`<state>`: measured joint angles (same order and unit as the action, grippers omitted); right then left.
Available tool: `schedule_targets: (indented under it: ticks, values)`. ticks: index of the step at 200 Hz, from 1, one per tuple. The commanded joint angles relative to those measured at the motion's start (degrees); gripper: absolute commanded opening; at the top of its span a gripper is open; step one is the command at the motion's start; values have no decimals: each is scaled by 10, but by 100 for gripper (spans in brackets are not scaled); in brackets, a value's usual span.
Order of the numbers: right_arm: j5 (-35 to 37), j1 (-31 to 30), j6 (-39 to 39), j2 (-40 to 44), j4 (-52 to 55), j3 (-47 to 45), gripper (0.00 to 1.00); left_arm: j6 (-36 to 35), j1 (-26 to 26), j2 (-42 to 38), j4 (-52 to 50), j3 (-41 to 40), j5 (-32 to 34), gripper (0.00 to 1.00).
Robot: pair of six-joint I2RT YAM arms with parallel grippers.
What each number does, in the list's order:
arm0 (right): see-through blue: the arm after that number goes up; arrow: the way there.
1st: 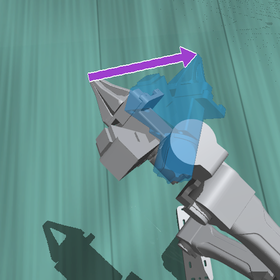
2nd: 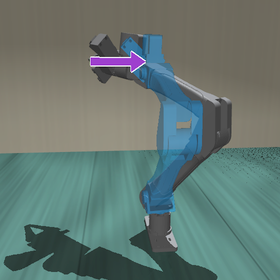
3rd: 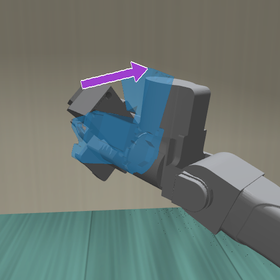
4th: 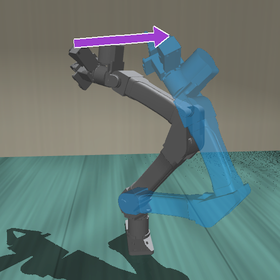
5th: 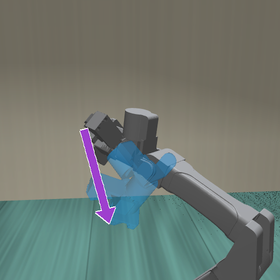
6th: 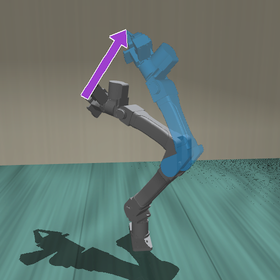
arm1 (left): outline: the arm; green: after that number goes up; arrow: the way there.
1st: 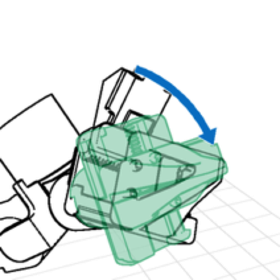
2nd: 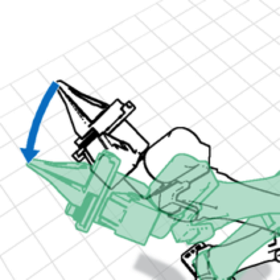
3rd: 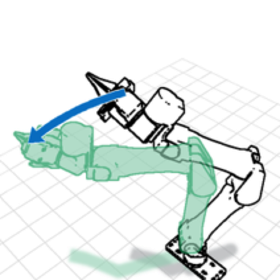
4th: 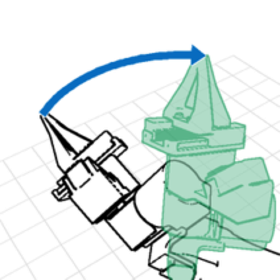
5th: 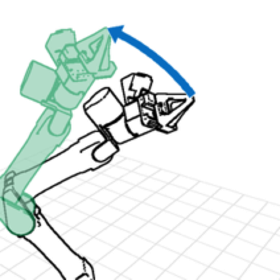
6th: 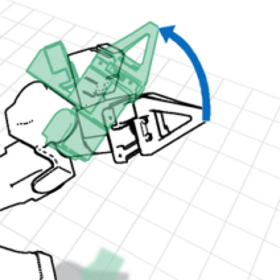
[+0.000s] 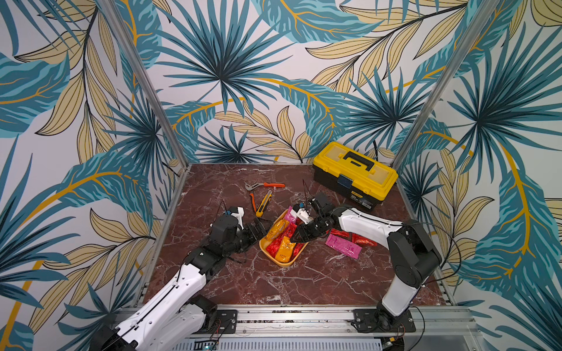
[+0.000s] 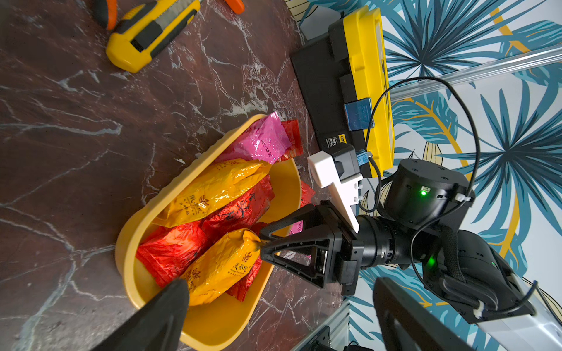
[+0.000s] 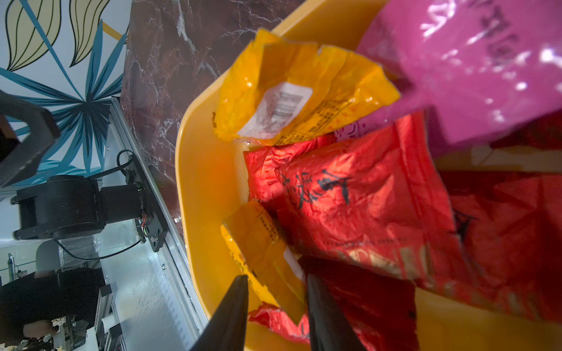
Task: Take the tea bags out of the storage box
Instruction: Pick up the tea bag from the storage box.
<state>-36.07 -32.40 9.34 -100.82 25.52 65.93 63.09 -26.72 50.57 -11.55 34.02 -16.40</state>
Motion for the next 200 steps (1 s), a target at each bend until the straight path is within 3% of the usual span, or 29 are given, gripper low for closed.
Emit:
schedule_targets:
  ticks: [1, 97, 169, 200]
  values:
    - [-2, -6, -10, 25, 16, -3, 38, 1, 5, -10, 7, -13, -4, 100]
    - [35, -39, -16, 17, 41, 13, 23, 5, 5, -26, 0, -16, -3, 100]
    - [76, -42, 6, 66, 43, 31, 0, 3, 5, -38, -11, -15, 2, 100]
    - [95, -41, 15, 94, 44, 37, 0, -2, 6, -39, -15, -5, 2, 100]
